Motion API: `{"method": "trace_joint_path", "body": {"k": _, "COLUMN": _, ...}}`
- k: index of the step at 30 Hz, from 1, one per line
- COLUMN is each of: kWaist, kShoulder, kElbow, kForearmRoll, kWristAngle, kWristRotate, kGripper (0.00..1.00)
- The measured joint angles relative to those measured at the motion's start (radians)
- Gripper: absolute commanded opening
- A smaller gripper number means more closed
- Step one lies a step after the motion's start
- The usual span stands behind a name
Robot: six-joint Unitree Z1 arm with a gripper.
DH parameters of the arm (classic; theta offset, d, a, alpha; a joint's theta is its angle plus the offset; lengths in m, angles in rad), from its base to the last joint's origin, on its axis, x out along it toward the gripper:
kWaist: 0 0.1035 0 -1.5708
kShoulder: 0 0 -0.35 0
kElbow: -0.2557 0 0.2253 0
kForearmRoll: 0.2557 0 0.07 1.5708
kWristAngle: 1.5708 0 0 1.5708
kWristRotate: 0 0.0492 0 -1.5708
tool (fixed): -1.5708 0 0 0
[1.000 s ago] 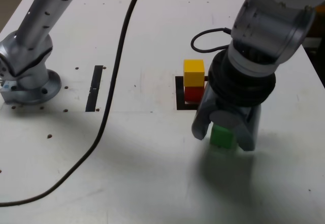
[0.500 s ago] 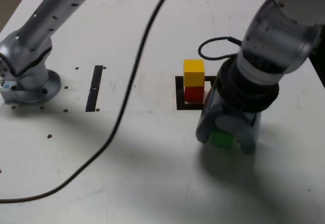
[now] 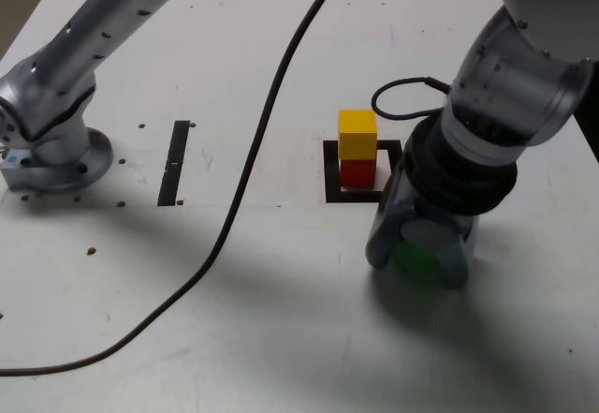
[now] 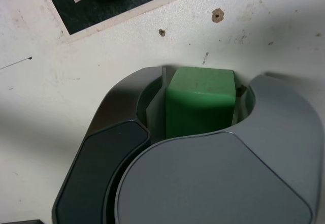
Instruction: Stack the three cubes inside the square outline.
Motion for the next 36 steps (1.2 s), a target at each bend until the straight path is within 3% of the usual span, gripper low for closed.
{"method": "trace_joint_path", "body": {"k": 6, "kWaist": 0.0, "kShoulder": 0.0, "kElbow": -0.004, "kForearmRoll": -0.007, "kWristAngle": 0.026, "kWristRotate": 0.001, "kGripper": 0.25}}
{"method": "trace_joint_path", "body": {"k": 14, "kWaist": -0.004, "kShoulder": -0.014, "kElbow": -0.007, "kForearmRoll": -0.004, "kWristAngle": 0.044, "kWristRotate": -0.033, "kGripper": 0.24}}
{"method": "trace_joint_path", "body": {"k": 27, "kWaist": -0.03, "kShoulder": -0.246, "kElbow": -0.025, "kForearmRoll": 0.131, "kWristAngle": 0.123, "kWristRotate": -0.125, "kGripper": 0.24}}
{"method": "trace_joint_path", "body": {"k": 36, "kWaist": 0.037, "kShoulder": -0.275, "kElbow": -0.013, "kForearmRoll": 0.161, "kWristAngle": 0.129, "kWristRotate": -0.118, "kGripper": 0.25}}
